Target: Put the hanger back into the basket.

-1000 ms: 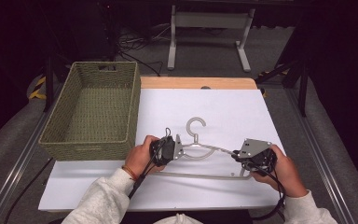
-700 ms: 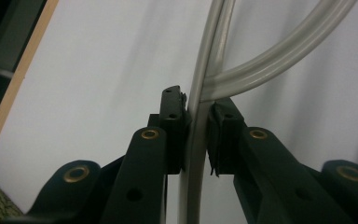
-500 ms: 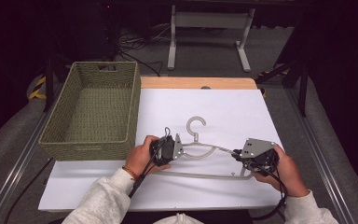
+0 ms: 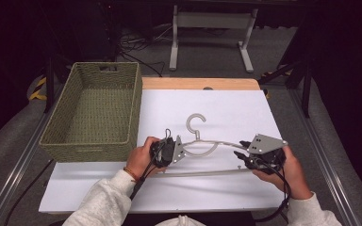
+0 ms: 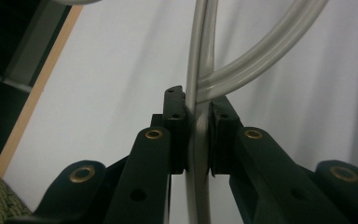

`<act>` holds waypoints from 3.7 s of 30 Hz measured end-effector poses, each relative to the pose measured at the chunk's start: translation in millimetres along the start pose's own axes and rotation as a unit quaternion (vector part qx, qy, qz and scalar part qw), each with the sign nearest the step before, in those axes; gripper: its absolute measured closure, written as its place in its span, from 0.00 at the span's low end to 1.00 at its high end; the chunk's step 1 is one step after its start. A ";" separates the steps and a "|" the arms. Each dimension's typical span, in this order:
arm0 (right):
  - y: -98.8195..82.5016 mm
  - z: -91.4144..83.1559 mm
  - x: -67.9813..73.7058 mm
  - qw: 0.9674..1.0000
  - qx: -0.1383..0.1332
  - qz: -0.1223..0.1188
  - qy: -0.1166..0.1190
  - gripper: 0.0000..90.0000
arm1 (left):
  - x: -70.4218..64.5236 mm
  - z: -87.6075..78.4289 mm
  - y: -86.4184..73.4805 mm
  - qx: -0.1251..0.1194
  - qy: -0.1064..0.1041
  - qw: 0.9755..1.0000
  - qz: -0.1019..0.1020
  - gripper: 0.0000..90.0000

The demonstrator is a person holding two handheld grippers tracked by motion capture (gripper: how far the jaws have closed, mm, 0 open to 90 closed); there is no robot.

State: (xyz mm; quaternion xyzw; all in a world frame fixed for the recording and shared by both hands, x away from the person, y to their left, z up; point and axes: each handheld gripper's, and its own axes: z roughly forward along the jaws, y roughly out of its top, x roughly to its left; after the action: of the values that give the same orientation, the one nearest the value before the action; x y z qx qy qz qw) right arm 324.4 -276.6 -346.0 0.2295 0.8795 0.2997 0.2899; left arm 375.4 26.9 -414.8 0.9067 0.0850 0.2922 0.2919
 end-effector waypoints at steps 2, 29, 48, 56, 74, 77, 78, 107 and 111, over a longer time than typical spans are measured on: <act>1.7 -4.1 -2.0 1.000 -0.009 0.009 -0.016 0.58 | 1.8 -1.4 -1.4 0.000 0.004 1.000 0.000 0.90; -76.2 -17.4 -18.4 0.978 -0.169 0.100 -0.075 0.17 | 28.5 -25.0 -8.9 -0.044 0.031 0.994 -0.096 0.90; -107.7 40.4 -21.3 0.983 -0.077 0.159 -0.054 0.20 | 71.1 -54.4 25.0 -0.078 0.038 0.982 -0.169 0.90; -106.8 41.0 -22.5 0.981 -0.074 0.170 -0.058 0.20 | 101.1 -75.4 34.4 -0.103 0.024 0.970 -0.217 0.90; -103.2 48.4 -18.1 0.983 -0.061 0.170 -0.045 0.18 | 160.2 -117.1 6.4 -0.045 0.098 0.959 -0.261 0.90; -103.2 48.9 -17.9 0.982 -0.061 0.171 -0.043 0.18 | 166.3 -119.3 -2.6 -0.035 0.109 0.958 -0.264 0.90; -103.2 49.0 -17.9 0.983 -0.061 0.170 -0.044 0.18 | 170.9 -121.8 -10.3 -0.030 0.117 0.954 -0.274 0.90; -94.4 53.9 -4.9 0.992 -0.039 0.109 -0.044 0.17 | 223.3 -106.6 -149.0 0.037 0.173 0.912 -0.369 0.90; -95.9 53.1 -7.3 0.992 -0.037 0.113 -0.048 0.17 | 223.6 -93.1 -164.8 0.051 0.162 0.908 -0.382 0.90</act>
State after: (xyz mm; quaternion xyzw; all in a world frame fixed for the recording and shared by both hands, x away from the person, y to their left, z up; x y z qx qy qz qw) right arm 342.0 -328.5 -441.2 0.3309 0.8213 0.3516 0.3039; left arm 506.3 278.5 -341.4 0.7586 0.4857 0.2970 0.3170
